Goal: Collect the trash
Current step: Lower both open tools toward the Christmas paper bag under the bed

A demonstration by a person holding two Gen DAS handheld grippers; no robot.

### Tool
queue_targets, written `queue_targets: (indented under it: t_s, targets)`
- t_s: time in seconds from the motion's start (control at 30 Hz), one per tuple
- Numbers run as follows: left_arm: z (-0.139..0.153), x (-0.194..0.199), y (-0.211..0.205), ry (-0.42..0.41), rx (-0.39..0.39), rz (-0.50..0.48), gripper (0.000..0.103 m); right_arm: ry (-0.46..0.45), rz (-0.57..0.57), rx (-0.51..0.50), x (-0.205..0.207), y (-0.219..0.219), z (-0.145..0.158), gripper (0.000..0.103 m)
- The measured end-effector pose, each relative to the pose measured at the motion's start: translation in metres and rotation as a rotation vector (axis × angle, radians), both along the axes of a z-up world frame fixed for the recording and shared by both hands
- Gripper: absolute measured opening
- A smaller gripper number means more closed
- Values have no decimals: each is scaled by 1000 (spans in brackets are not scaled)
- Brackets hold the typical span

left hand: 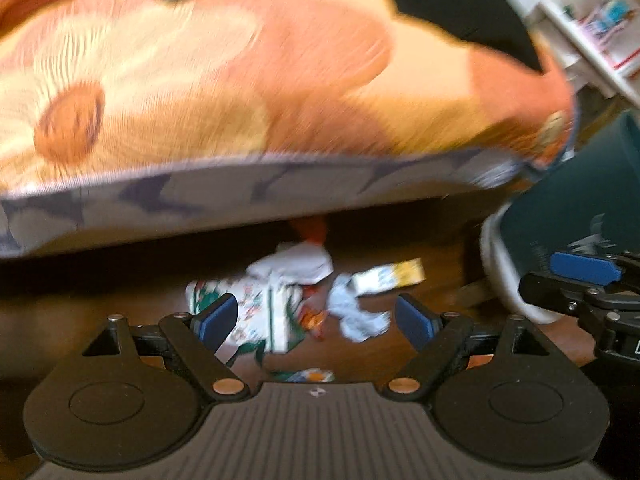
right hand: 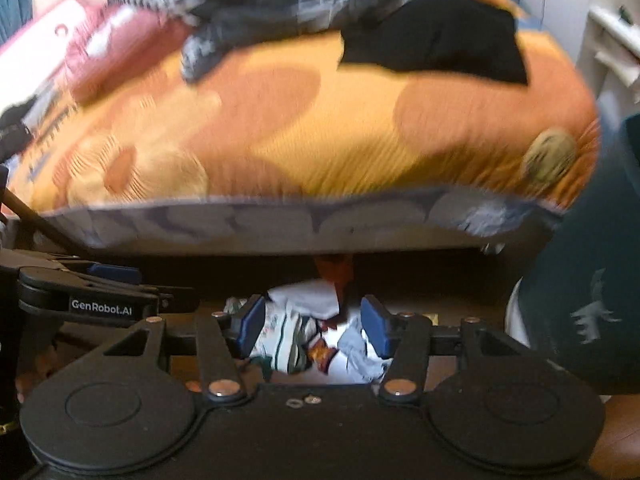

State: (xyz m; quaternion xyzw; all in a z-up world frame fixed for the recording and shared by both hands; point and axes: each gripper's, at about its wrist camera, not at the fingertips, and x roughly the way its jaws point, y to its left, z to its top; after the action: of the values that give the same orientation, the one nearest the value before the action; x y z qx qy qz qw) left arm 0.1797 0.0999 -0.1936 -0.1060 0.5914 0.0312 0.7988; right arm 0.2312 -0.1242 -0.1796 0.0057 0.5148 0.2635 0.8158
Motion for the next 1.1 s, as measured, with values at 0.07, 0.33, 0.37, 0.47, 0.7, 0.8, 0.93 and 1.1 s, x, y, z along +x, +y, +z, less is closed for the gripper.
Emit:
queue_targets:
  t_s: [0.07, 0.33, 0.37, 0.47, 0.7, 0.8, 0.93, 1.1]
  targets:
    - [-24, 4, 7, 49, 3, 9, 86, 32, 13, -22, 8, 9, -22, 53]
    - [-121, 28, 46, 208, 47, -20, 86, 124, 109, -147, 30, 47, -111, 53]
    - [-133, 31, 52, 228, 57, -34, 86, 128, 130, -180, 31, 52, -123, 53]
    - [-164, 39, 74, 280, 15, -11, 86, 136, 200, -265, 31, 60, -158, 52]
    - [-241, 43, 113, 407, -14, 40, 86, 230, 258, -321, 41, 63, -228, 52]
    - [-266, 40, 129, 442, -47, 78, 86, 245, 291, -347, 45, 66, -254, 52]
    - [-293, 36, 138, 460, -85, 97, 86, 269, 318, -377, 48, 72, -285, 52]
    - [-318, 32, 146, 459, -130, 126, 86, 252, 418, -447, 41, 86, -316, 52]
